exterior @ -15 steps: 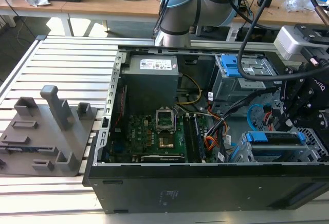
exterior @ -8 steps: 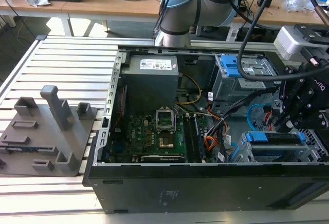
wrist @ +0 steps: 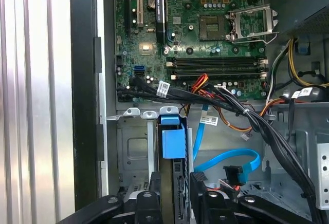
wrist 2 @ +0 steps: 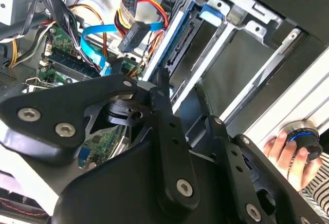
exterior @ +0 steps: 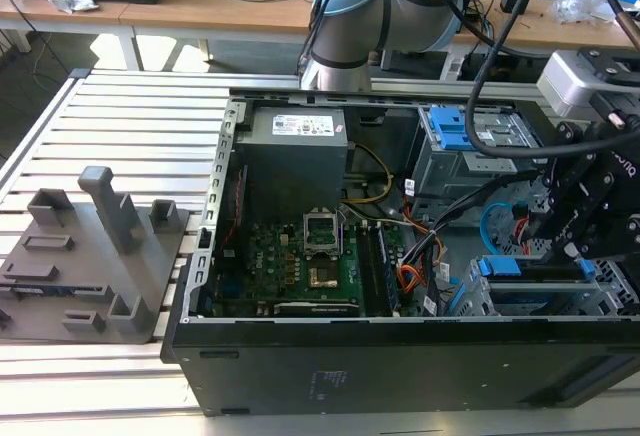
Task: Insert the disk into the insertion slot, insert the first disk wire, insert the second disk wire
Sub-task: 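Insert the first disk wire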
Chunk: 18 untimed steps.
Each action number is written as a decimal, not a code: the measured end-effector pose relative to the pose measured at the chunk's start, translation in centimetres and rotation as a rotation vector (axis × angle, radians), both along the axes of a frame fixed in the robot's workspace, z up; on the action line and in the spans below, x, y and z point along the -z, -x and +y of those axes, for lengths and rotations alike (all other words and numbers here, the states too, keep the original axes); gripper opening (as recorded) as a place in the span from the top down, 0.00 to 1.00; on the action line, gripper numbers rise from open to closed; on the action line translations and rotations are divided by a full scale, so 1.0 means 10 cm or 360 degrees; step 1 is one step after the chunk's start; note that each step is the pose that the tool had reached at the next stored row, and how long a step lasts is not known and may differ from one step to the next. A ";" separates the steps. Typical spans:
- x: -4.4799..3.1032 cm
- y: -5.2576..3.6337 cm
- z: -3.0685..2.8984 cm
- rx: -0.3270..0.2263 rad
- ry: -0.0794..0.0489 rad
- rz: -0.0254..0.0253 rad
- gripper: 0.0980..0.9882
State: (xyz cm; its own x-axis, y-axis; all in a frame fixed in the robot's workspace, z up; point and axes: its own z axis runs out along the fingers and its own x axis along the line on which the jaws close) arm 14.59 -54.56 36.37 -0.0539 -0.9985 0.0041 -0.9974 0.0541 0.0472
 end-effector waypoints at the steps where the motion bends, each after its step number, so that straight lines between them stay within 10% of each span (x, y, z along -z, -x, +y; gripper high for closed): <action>1: 0.000 -0.025 0.000 0.0000 0.0000 0.00001 0.70; 18: -0.051 -0.217 0.005 0.0000 0.0009 0.00006 0.70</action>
